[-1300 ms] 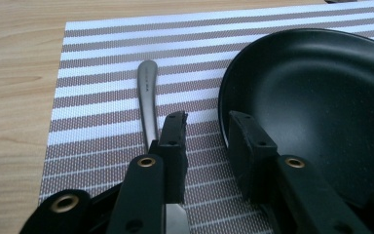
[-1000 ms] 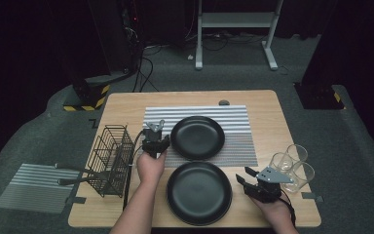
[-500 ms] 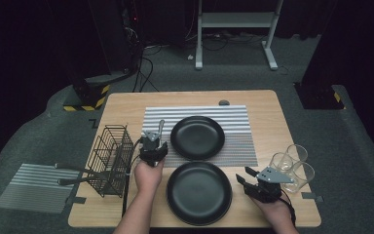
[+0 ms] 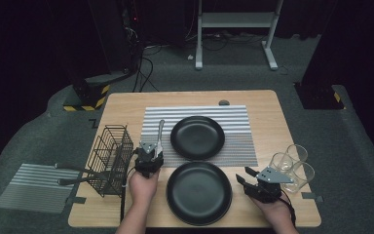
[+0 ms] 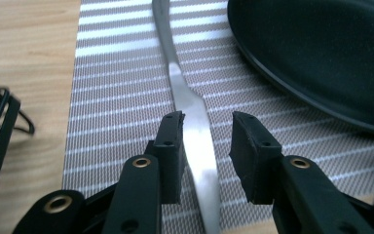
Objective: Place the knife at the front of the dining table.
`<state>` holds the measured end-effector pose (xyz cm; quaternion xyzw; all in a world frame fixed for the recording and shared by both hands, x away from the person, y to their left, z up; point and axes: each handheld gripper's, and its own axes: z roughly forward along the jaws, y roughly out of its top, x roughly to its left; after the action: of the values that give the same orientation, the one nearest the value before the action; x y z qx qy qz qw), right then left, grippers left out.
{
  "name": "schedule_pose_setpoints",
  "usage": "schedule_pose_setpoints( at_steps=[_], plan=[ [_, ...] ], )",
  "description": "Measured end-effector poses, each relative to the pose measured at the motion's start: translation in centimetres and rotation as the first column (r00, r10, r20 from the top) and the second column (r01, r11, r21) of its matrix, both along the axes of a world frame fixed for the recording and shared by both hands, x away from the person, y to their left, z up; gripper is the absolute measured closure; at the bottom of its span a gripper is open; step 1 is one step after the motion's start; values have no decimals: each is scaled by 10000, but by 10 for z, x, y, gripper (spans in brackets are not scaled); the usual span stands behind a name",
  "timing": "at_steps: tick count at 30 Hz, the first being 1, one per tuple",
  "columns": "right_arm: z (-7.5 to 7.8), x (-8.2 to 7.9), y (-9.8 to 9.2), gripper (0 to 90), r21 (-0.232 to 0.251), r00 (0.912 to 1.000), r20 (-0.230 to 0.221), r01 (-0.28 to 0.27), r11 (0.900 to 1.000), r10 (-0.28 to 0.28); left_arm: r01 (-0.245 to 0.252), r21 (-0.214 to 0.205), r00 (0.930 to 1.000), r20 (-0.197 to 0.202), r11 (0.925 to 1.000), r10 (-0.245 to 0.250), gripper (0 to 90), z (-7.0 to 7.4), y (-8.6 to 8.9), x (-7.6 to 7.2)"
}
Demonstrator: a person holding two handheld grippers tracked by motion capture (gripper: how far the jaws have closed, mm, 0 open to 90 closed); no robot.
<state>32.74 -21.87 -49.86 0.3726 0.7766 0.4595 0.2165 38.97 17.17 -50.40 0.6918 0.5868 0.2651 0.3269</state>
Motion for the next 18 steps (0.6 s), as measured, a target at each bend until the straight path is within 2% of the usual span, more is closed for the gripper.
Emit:
schedule_pose_setpoints(
  at_steps=[1,3,7,8,10,12,13,14,15,16,17,18],
  plan=[
    [0,0,0,517,17,10000,-3,3,10000,-3,-122,-109,9999,22,9999,122,652,-2,-1,-2],
    [0,1,0,517,-28,10000,79,-36,10000,36,69,76,10000,-22,9999,-68,651,-3,1,-5],
    [0,0,-1,517,-27,10000,60,-23,10000,23,47,-52,10000,-27,10000,-47,651,-5,-1,-11],
    [0,0,0,517,-16,10000,36,-7,10000,7,487,599,9983,-337,9970,-467,651,-3,2,-14],
    [0,0,-1,517,-20,10000,72,-18,10000,18,503,718,9981,-402,9962,-475,651,-4,2,-15],
    [1,0,-1,517,29,10000,33,32,10000,-32,468,713,9981,-422,9964,-439,654,-4,3,-17],
    [1,0,-1,517,28,10000,34,33,10000,-33,394,590,9987,-343,9975,-374,657,-5,3,-18],
    [1,0,-1,517,24,10000,35,32,10000,-32,145,251,9999,-59,9996,-144,659,-8,0,-18],
    [1,0,-1,517,17,10000,34,31,10000,-31,242,384,9996,-138,9990,-236,661,-8,0,-19],
    [0,0,-1,517,12,10000,31,33,10000,-33,126,224,9999,-5,9997,-125,665,-9,-2,-20],
    [0,0,-2,517,-141,10000,52,-72,9999,73,193,381,9998,-81,9991,-190,666,-9,-1,-21],
    [0,0,-1,517,-23,10000,4,17,10000,-17,6,145,10000,-11,9999,-6,669,-11,-4,-22]
  ],
)
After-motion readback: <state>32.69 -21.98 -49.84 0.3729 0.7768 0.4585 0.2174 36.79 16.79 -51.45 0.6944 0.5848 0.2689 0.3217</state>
